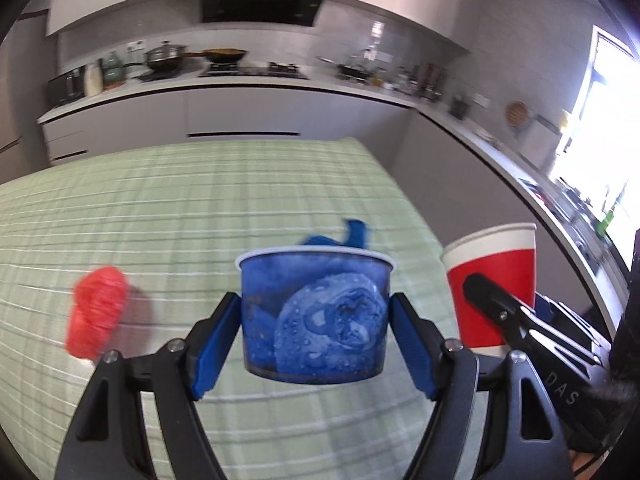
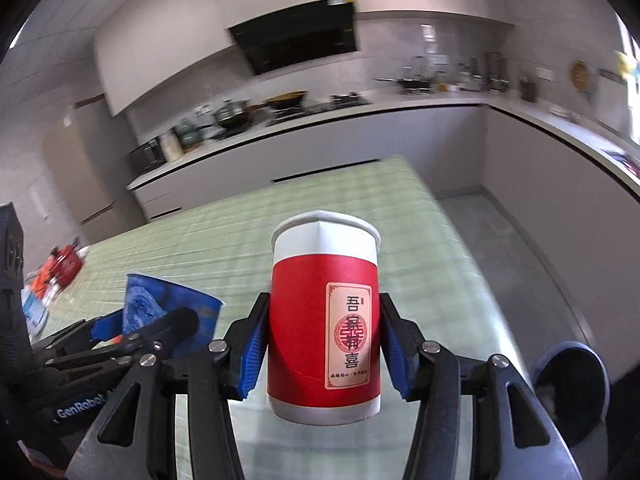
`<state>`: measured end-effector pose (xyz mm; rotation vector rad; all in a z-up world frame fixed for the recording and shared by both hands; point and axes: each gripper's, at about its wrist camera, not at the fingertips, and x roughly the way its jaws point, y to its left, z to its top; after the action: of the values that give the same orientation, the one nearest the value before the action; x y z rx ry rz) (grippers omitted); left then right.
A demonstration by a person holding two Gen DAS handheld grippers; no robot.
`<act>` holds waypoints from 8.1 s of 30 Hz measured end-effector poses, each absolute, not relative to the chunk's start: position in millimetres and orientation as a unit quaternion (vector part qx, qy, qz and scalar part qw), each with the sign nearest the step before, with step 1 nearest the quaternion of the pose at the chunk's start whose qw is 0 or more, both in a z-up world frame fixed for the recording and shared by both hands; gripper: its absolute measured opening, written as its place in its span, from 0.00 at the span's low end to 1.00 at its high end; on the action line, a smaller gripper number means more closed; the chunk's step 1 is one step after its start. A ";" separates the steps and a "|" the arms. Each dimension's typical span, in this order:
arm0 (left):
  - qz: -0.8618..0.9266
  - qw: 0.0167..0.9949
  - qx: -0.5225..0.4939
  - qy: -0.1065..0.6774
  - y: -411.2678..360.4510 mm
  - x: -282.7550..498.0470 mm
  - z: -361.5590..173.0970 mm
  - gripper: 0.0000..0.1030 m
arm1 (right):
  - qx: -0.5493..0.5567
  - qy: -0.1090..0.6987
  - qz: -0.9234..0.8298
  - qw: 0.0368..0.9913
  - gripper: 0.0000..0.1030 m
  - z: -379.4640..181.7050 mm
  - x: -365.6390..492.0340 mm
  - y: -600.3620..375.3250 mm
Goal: Collect trash
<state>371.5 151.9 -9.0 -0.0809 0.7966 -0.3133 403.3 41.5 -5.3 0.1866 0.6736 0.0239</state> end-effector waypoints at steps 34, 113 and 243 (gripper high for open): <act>-0.168 0.836 0.023 0.521 -254.0 320.3 -134.5 0.75 | 0.154 0.478 -0.058 0.863 0.61 -158.1 288.6 -399.9; 0.062 0.886 -0.046 0.458 298.2 407.7 -64.9 0.81 | 0.069 0.445 0.013 0.893 0.72 -110.9 554.1 111.3; -0.144 0.874 0.044 0.462 -201.1 265.2 -40.9 0.79 | 0.130 0.425 -0.088 0.891 0.65 -100.4 228.9 -386.9</act>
<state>265.2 -201.1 -40.9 0.0921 0.9658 -0.3001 228.9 -386.9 -100.4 0.2689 0.8827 -0.1835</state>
